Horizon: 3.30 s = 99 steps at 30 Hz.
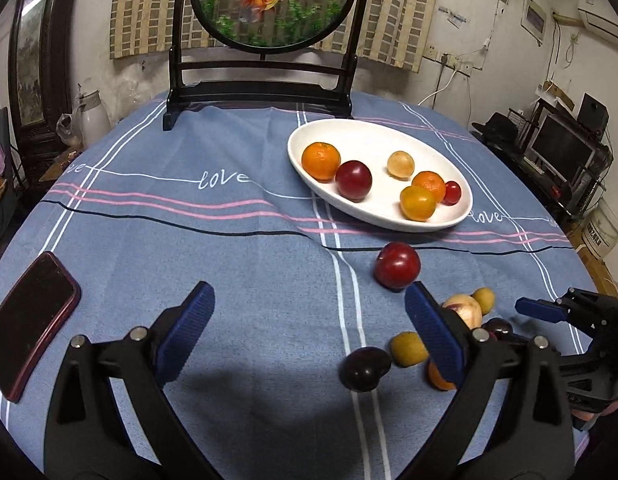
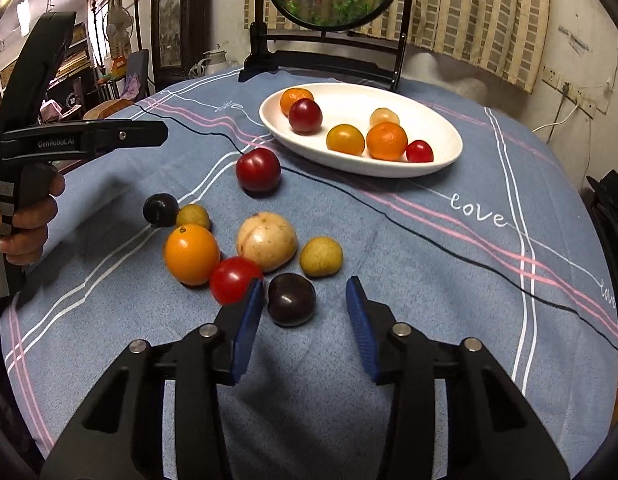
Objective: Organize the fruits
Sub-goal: 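Move the right tool to the dark plum and close on it, then grasp a second dark plum with the left tool while the right tool holds its plum, then carry both dark plums onto the white plate and open both tools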
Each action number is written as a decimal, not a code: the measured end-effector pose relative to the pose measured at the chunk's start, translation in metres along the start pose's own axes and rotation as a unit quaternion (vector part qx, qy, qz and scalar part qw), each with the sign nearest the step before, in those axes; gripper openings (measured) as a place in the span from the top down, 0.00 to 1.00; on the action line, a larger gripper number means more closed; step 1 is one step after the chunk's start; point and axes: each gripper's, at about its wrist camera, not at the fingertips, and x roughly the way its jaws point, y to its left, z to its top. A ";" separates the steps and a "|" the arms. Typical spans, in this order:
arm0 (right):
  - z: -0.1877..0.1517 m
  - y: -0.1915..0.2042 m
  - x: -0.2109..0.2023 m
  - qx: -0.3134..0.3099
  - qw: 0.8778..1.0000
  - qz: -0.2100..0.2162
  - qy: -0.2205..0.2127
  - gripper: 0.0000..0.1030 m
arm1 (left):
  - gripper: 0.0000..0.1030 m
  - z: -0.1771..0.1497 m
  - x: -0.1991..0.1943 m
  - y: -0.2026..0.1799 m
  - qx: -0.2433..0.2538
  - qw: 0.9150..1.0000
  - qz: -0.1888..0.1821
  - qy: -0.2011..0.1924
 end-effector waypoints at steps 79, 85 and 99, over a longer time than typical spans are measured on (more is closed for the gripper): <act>0.011 -0.051 0.004 0.120 0.992 0.042 -0.009 0.73 | 0.70 -0.010 0.028 -0.011 0.070 0.987 -0.104 0.098; 0.054 -0.072 0.013 0.162 0.985 0.031 -0.054 0.73 | 0.70 0.048 0.050 -0.021 0.054 0.991 -0.097 0.078; 0.093 -0.101 0.072 0.186 0.981 0.012 -0.051 0.73 | 0.70 0.121 0.136 -0.083 0.104 0.990 -0.046 0.080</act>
